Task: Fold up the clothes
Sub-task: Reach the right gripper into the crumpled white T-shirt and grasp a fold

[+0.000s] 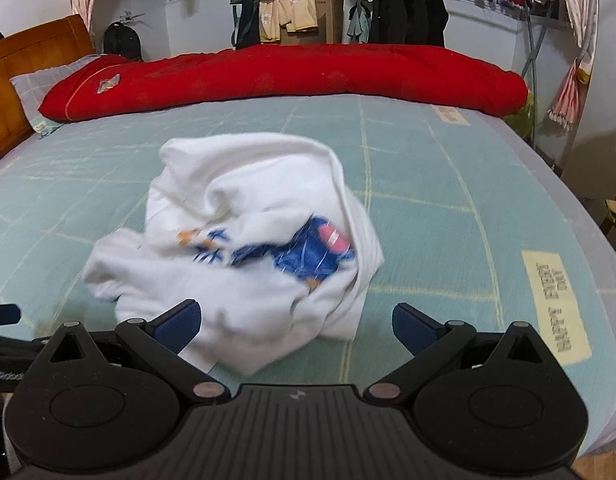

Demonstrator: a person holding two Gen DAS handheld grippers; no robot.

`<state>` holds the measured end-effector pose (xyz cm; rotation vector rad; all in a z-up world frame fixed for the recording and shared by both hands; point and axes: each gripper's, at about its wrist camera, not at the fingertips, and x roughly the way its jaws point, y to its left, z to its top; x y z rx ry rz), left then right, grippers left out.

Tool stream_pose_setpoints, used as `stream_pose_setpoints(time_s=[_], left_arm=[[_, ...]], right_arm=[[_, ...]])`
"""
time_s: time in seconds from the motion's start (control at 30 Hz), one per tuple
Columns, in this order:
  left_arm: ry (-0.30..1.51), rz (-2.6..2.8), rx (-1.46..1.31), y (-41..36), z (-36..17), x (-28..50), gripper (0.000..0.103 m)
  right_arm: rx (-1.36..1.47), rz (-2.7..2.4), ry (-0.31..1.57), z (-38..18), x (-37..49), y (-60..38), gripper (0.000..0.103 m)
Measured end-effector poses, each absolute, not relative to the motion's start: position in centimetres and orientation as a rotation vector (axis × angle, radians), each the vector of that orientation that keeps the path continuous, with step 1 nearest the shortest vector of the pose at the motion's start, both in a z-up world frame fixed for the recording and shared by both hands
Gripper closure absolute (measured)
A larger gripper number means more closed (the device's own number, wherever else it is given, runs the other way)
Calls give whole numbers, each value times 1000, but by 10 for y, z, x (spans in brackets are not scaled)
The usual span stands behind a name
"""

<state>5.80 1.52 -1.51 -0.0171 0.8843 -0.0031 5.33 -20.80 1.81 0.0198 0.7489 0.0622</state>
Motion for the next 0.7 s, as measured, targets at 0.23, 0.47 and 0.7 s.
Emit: stream_pose_setpoints(time_s=[0.23,0.47,0.7], left_arm=[[899,-20,-14,12,-20,90,1],[926,-74,11,-2,-35,124,1],[970,-99,11,-1,-65,133,0]], right_arm=[[-17,47,742,20,91,-210,0],[-46,85,745,12,125,-201,0],[-113,132,780,-20,145,-188,0]])
